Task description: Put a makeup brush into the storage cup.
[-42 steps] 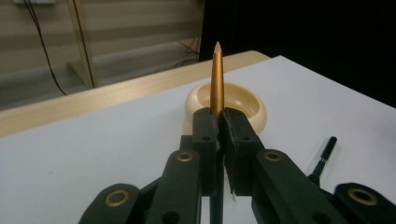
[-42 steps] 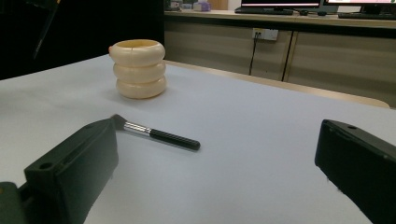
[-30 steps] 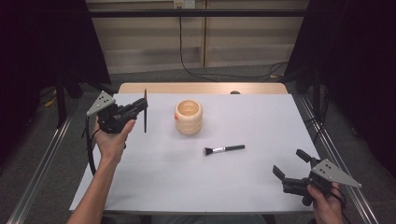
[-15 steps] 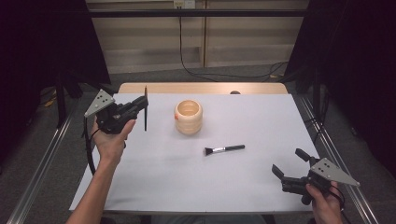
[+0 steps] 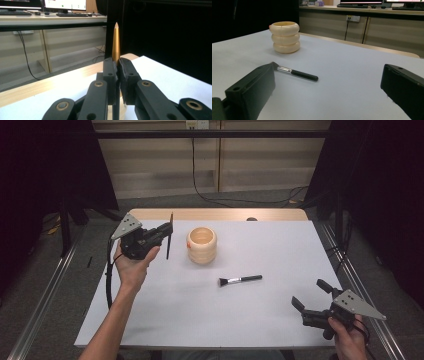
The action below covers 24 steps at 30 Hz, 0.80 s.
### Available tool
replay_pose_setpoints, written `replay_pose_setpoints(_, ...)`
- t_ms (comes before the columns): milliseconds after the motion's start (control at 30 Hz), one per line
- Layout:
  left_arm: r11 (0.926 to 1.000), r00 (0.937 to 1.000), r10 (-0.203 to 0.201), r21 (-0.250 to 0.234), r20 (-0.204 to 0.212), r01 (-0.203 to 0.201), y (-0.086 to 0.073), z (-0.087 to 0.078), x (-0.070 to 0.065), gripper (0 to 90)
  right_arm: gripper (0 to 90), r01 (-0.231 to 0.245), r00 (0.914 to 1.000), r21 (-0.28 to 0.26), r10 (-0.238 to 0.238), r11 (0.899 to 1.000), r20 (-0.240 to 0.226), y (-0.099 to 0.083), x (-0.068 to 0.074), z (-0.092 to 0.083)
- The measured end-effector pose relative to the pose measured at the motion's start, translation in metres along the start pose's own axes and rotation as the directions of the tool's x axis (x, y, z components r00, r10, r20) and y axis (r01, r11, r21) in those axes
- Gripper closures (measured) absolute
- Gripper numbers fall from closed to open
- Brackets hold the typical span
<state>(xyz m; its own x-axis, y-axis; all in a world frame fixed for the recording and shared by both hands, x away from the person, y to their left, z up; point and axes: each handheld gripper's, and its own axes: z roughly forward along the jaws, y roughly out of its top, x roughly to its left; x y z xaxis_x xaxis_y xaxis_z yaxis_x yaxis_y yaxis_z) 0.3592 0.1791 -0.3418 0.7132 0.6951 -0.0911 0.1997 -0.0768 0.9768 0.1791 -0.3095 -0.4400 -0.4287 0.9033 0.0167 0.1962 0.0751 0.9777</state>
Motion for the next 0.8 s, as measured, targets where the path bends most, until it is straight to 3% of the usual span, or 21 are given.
replay_pose_setpoints(133,0.9999,0.9998,0.014,0.007,0.011,-0.014,0.003,0.009,-0.007,84.1,0.0,-0.005,1.0,0.001,0.005,1.0,0.004,0.0,0.0,0.0)
replay_pose_setpoints(567,0.9999,0.999,0.008,0.013,0.044,-0.008,0.01,0.03,-0.018,84.1,0.0,-0.003,1.0,0.0,0.003,1.0,0.001,0.0,0.0,0.0)
replay_pose_setpoints(800,0.9999,0.9995,-0.004,0.015,0.032,0.003,0.013,0.044,-0.019,84.1,0.0,0.002,1.0,0.001,-0.002,1.0,-0.002,0.0,0.0,0.0)
